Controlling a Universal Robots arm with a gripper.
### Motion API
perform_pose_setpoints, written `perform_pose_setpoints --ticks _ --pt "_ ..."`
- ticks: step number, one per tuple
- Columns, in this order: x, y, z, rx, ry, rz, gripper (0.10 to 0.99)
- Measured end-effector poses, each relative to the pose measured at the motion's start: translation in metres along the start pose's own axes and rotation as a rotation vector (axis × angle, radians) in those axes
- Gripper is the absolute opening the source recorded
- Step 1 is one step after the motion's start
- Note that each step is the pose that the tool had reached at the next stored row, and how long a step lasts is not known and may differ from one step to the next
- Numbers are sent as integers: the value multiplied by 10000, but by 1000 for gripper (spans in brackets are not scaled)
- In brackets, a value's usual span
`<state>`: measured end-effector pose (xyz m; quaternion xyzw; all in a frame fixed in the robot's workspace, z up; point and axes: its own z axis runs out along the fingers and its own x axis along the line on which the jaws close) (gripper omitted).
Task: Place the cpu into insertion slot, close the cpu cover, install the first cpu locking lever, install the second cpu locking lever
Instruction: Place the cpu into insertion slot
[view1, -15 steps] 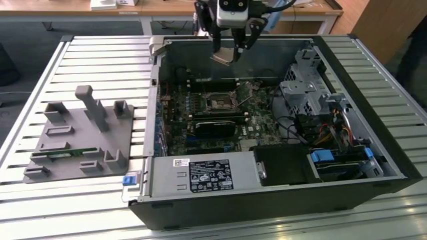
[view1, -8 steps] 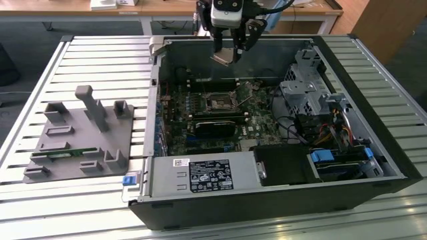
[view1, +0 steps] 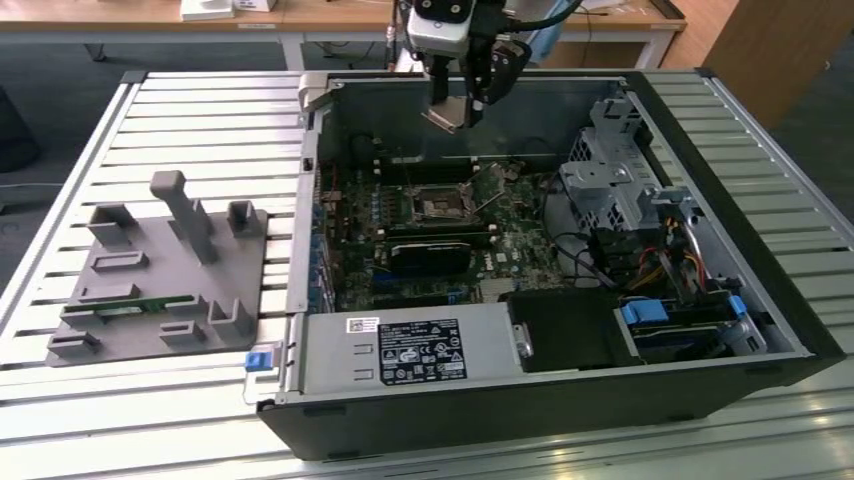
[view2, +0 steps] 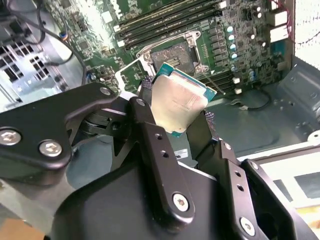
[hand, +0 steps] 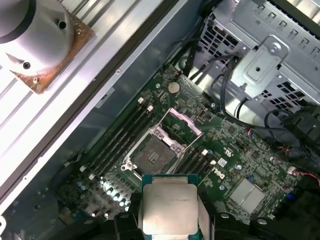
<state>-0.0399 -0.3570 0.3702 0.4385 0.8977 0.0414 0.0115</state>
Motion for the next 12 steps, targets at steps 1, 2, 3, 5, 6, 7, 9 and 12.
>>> perform_pose_setpoints --ticks 1,2,3,5,6,7,9,12 --pt "0 0 2 -2 -14 152 525" --pt "0 0 3 -4 -28 312 525" --pt "0 0 4 -6 -42 479 525" --pt "0 0 8 -12 -73 840 525" --pt "0 -1 8 -14 -89 1020 525" --pt "0 -1 10 -17 -103 1193 525" --pt "0 -1 13 -23 -133 1551 525" --pt "0 -1 17 -31 -180 2106 525"
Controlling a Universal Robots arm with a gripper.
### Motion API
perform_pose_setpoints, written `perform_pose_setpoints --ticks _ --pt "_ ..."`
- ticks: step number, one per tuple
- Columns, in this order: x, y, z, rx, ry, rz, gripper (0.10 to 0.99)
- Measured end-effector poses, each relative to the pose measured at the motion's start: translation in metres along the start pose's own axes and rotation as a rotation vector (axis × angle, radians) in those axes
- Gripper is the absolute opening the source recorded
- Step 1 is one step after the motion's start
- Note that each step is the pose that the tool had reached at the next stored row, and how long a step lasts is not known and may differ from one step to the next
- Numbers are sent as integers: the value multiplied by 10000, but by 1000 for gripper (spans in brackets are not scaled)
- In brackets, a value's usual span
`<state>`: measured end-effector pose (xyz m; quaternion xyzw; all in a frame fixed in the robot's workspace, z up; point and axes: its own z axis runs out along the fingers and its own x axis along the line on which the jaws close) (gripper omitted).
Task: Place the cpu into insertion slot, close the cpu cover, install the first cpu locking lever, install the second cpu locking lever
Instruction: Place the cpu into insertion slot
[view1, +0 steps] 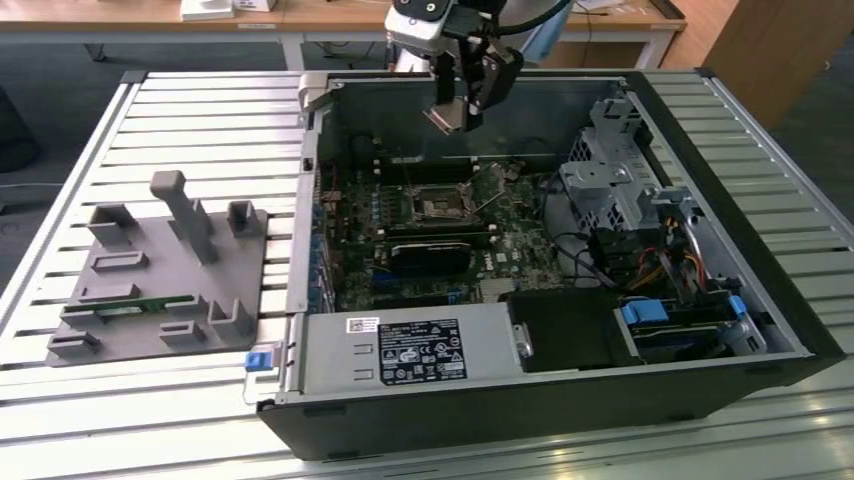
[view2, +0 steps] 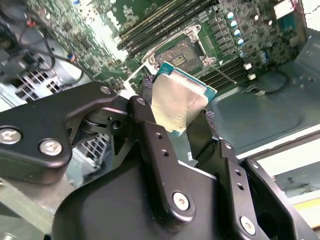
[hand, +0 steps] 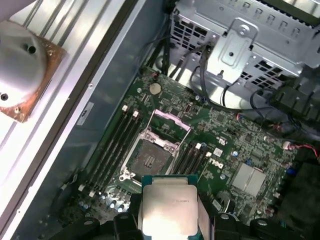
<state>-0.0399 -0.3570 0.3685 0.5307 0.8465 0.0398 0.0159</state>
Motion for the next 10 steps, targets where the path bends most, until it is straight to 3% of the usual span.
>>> perform_pose_setpoints --ticks 10 --pt "0 -2 27 -27 -150 1780 525"
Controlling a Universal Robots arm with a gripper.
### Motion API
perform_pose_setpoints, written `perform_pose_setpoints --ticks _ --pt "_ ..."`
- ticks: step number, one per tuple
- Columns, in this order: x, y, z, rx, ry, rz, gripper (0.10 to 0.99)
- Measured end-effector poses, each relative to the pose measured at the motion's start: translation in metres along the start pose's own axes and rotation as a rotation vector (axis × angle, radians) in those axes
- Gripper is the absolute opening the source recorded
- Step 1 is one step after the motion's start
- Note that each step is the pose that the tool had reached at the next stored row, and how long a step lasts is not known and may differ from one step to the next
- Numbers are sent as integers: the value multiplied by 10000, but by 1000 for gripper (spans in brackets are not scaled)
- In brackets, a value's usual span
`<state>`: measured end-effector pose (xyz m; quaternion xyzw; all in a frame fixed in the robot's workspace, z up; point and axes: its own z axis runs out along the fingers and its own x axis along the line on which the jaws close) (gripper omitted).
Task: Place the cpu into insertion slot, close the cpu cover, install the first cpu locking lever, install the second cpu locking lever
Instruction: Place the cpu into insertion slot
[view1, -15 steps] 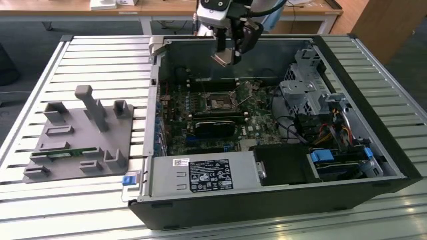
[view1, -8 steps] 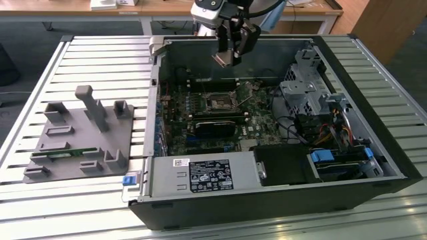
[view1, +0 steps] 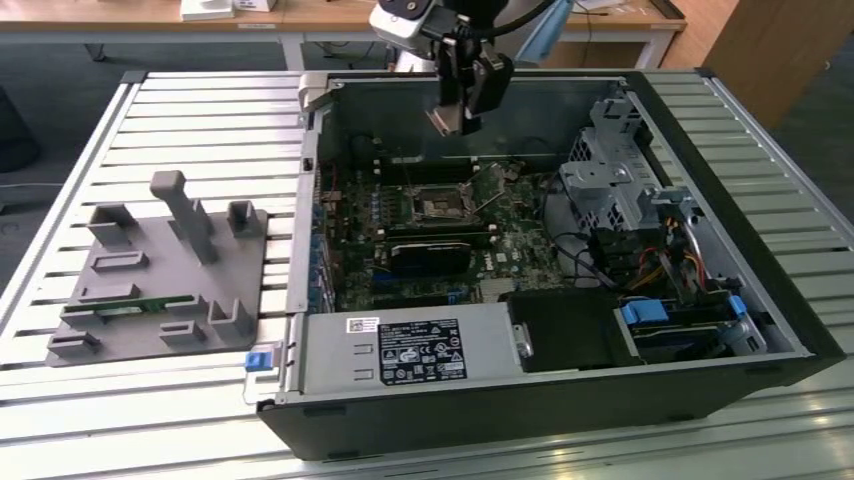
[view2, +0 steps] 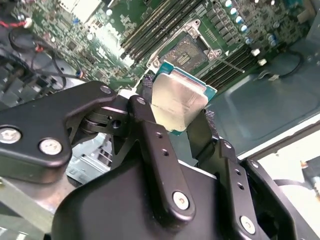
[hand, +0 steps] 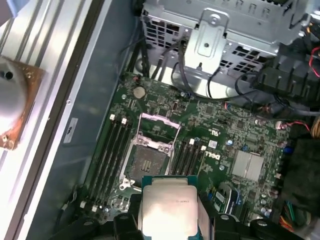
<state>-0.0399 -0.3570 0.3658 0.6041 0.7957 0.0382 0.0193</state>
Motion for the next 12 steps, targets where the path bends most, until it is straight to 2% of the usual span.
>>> perform_pose_setpoints --ticks 3,7,12 --pt "1 -4 24 -1 -46 382 525" --pt "0 -12 79 9 -151 720 525" --pt "0 -18 146 -74 -203 925 525"
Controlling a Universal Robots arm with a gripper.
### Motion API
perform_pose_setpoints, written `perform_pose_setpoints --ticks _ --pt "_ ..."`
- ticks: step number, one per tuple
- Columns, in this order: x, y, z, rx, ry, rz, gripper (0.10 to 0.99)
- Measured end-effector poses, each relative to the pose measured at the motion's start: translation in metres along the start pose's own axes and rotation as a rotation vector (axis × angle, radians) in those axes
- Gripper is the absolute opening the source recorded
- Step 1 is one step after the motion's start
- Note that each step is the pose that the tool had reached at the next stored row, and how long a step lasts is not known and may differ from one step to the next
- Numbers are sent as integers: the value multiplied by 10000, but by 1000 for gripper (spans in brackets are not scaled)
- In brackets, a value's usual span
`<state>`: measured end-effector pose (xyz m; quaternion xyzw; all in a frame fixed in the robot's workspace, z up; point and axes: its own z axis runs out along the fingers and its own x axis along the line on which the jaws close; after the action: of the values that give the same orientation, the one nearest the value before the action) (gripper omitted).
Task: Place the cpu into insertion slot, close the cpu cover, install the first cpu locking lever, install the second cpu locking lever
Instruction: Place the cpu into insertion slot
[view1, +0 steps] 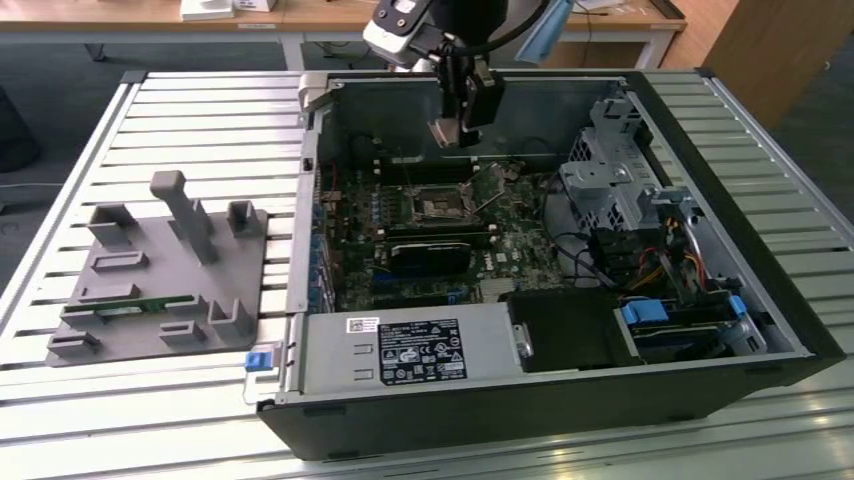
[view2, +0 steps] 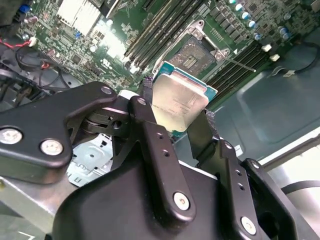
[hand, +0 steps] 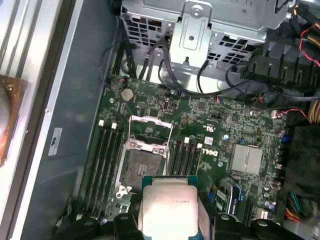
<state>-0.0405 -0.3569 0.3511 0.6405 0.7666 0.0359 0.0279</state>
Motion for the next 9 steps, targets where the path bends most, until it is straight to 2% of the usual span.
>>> perform_pose_setpoints --ticks 9 --pt "0 -6 76 -23 -110 1170 525"
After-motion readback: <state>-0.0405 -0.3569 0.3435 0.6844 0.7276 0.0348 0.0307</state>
